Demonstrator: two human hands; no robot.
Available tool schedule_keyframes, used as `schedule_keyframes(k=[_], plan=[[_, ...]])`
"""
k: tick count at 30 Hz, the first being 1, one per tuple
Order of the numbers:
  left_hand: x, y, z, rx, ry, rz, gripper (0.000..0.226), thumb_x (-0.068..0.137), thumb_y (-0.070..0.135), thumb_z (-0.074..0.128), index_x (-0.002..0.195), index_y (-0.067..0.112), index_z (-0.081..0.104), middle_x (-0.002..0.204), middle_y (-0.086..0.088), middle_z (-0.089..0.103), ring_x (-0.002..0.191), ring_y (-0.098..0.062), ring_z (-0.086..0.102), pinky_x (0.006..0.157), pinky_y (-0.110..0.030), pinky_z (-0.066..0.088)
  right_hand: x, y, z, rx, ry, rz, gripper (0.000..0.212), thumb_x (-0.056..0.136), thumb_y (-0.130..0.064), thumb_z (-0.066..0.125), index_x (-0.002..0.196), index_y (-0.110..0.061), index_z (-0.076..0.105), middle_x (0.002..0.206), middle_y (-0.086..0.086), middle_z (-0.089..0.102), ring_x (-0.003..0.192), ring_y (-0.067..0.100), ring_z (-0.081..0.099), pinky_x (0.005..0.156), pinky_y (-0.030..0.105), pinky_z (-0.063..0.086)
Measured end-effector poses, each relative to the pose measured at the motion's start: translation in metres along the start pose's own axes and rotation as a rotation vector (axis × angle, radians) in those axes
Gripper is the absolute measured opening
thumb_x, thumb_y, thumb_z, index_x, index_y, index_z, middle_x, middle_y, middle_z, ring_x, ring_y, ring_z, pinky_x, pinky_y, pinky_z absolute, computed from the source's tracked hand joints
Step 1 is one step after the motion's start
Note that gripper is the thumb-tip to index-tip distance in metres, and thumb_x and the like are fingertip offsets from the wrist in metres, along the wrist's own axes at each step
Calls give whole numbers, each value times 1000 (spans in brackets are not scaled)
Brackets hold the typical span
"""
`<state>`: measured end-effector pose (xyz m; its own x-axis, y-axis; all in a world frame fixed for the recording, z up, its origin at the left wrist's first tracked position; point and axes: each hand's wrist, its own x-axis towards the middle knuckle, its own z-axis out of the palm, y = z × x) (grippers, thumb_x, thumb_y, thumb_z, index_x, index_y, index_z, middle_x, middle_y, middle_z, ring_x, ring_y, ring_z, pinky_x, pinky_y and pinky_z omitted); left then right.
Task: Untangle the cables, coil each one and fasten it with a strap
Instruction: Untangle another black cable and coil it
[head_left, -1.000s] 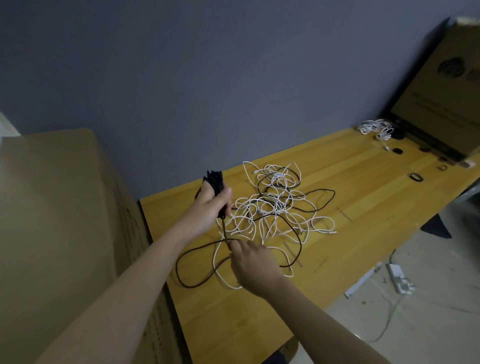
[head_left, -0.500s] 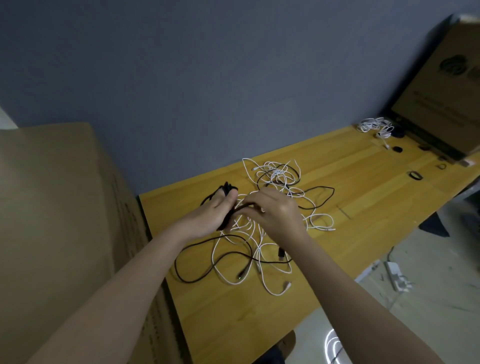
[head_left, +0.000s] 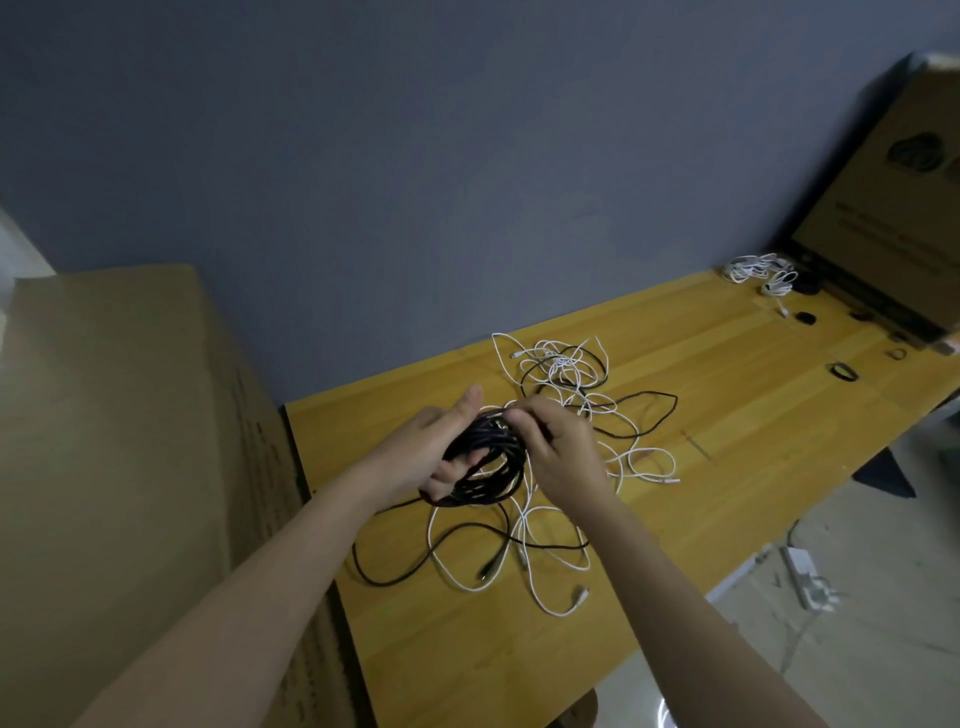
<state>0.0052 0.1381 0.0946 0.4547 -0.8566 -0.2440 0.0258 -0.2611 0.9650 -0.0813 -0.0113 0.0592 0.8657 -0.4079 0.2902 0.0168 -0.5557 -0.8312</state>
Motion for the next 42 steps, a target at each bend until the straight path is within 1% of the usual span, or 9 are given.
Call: schedule_keyframes(k=[4, 7, 11, 17, 23, 28, 33, 37, 42], plan=[[0, 2, 0, -236, 119, 55, 55, 81, 61, 39, 58, 12, 41, 40, 3, 18, 33, -11, 14, 44, -26, 17, -10, -21, 16, 356, 24, 205, 43, 103, -42, 26, 95, -28, 65, 90, -15, 68, 89, -11, 61, 83, 8, 42], [3, 3, -1, -348, 205, 64, 53, 80, 61, 41, 55, 15, 38, 40, 4, 15, 33, -11, 11, 38, -18, 21, -18, -28, 21, 437, -70, 277, 69, 91, -66, 16, 135, -24, 48, 133, -18, 49, 121, -17, 37, 106, 7, 20], [5, 0, -5, -337, 325, 41, 59, 90, 58, 39, 48, 18, 41, 40, 4, 19, 35, -13, 14, 41, -23, 23, -21, -36, 27, 228, -65, 158, 21, 100, -50, 28, 107, -41, 46, 105, -21, 52, 106, -14, 45, 92, 9, 36], [5, -4, -5, -191, 481, 16, 65, 97, 57, 30, 52, 13, 42, 36, 5, 35, 38, -14, 34, 58, -31, 35, -24, -37, 38, 71, -54, 64, 41, 91, -54, 29, 112, -24, 46, 89, -7, 59, 81, 7, 59, 71, 28, 48], [10, -17, -13, 110, 539, 132, 71, 91, 62, 21, 60, 8, 54, 57, -3, 57, 61, -17, 56, 68, -33, 42, -15, -37, 38, 17, -2, 96, 16, 101, -34, 38, 97, -21, 47, 67, -4, 59, 57, 5, 56, 55, 24, 44], [8, -26, -18, 248, 441, 144, 96, 78, 84, 23, 84, -5, 62, 73, -13, 61, 69, -24, 57, 70, -34, 42, -18, -31, 30, 1, -7, 164, 19, 101, -34, 39, 97, -18, 49, 64, -1, 60, 53, 5, 57, 56, 32, 48], [2, -25, -14, 491, 227, 78, 68, 87, 70, 22, 120, 27, 63, 116, 10, 65, 108, -5, 58, 99, -29, 43, -26, -16, 18, -18, -8, 223, 19, 101, -34, 40, 94, -19, 49, 65, 1, 58, 56, 12, 58, 58, 38, 49], [10, -23, -8, 712, 131, 19, 59, 93, 67, 29, 127, 24, 53, 117, 2, 63, 98, -16, 62, 85, -36, 50, -28, -2, 0, -85, -14, 238, 21, 101, -32, 40, 102, -15, 52, 72, 0, 57, 58, 8, 54, 53, 26, 40], [37, -21, 11, 888, 68, -44, 44, 99, 44, 41, 139, 23, 40, 133, 1, 52, 106, -17, 57, 83, -30, 46, -34, 32, -27, -136, -2, 335, 28, 101, -36, 41, 110, -14, 55, 84, 2, 63, 75, 20, 60, 63, 35, 44]])
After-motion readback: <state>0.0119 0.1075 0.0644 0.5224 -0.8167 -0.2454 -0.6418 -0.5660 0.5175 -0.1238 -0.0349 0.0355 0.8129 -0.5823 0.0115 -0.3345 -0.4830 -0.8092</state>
